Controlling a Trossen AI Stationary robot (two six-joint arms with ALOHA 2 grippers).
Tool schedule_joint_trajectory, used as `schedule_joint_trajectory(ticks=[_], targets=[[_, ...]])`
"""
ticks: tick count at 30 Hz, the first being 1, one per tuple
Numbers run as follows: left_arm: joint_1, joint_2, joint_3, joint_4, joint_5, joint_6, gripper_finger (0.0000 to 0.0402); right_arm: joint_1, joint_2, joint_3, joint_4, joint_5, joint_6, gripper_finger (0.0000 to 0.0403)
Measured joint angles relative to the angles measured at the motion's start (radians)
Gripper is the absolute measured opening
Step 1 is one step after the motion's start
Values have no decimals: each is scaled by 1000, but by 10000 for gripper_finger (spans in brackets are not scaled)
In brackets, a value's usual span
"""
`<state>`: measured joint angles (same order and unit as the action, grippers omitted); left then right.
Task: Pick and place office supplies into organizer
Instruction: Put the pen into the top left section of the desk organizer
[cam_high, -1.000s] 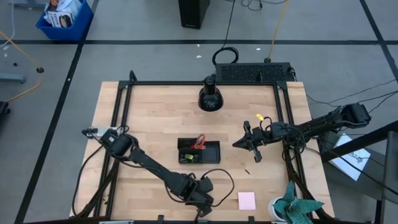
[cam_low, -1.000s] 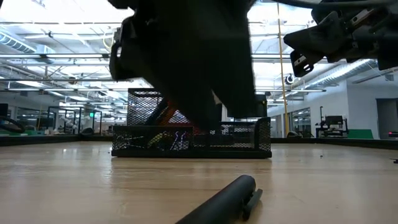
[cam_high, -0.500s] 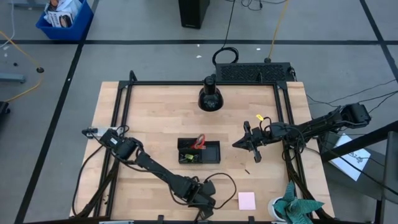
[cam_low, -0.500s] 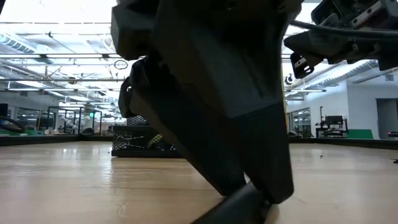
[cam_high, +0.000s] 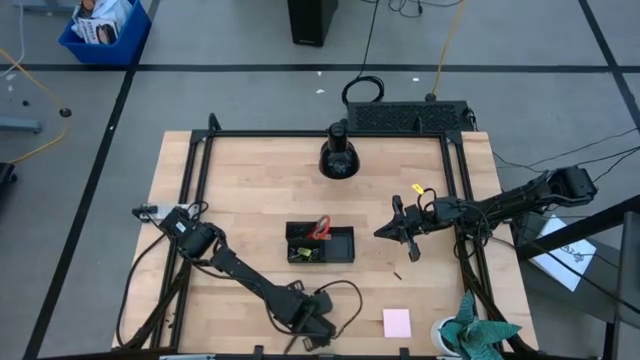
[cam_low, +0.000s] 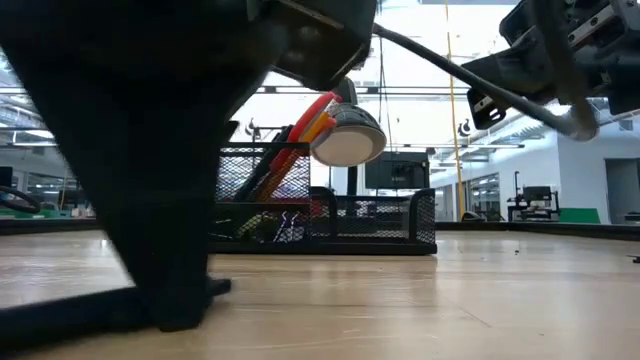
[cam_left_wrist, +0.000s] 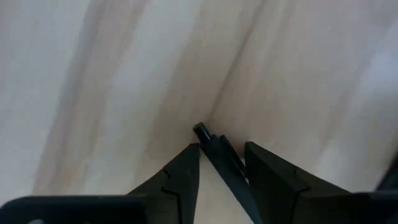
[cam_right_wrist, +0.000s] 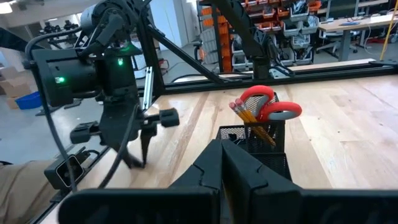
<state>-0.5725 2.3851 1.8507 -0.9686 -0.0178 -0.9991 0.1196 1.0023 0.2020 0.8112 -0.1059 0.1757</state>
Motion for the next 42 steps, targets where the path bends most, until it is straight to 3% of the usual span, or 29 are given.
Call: schedule_joint_trajectory(ticks=[16,20,26,33,42], targets=[[3,-4,2,-160,-11,143,136,0,0,0,-7,0,8,0],[-16,-12,-1,-144,-111,162,136,0,0,0,-24,0,8,0],[-16,-63,-14,-99,-148,164,136,0,0,0,-23,0,8,0],[-3,-134,-17,-89,-281,71,136,0,0,0,-19,0,8,0],[-13,-154,-15,-132,-135,-186,136,0,0,0,-28,0,18,0]])
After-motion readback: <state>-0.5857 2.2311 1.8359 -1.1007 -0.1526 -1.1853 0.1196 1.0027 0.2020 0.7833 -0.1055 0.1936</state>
